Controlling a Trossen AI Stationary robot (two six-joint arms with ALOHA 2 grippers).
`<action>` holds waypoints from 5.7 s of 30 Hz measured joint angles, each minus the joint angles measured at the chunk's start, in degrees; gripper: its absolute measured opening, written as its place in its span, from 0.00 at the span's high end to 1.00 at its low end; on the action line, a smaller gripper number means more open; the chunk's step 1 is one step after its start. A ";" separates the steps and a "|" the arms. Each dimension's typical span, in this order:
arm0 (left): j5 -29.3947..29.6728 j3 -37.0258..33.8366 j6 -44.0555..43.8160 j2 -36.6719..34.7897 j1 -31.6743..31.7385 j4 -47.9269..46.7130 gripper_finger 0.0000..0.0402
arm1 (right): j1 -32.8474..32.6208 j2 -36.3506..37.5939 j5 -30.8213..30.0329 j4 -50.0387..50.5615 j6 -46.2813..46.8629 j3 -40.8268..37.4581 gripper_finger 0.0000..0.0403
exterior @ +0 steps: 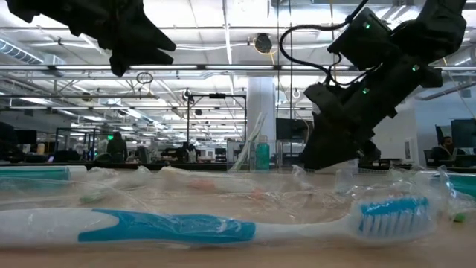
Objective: Pick & Place toothbrushing station
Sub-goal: Put the purple toothbrush into the transparent organizer, then put the orange toothbrush into the transparent organizer
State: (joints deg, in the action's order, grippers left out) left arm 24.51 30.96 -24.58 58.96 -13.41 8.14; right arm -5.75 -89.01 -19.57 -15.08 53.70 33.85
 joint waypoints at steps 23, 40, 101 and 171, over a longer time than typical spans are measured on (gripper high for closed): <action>0.02 0.00 2.07 -0.02 0.00 0.25 0.62 | 2.76 -8.67 -0.33 -9.74 -3.42 0.17 0.71; -0.50 0.00 -0.97 -0.02 -0.09 -3.98 0.62 | 4.18 -7.75 0.53 -14.70 -12.56 -0.04 0.99; 4.02 0.00 -1.45 -0.02 -0.78 -4.14 0.62 | 25.96 6.16 -11.48 -29.70 -59.46 0.04 1.00; -21.64 16.72 41.19 35.58 -5.42 -34.79 0.62 | 5.63 28.37 -28.13 -6.99 -54.57 0.04 0.64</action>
State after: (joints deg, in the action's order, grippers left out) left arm 2.87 47.68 16.61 94.54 -18.83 -26.65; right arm -0.12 -60.64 -47.70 -22.06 -0.86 33.89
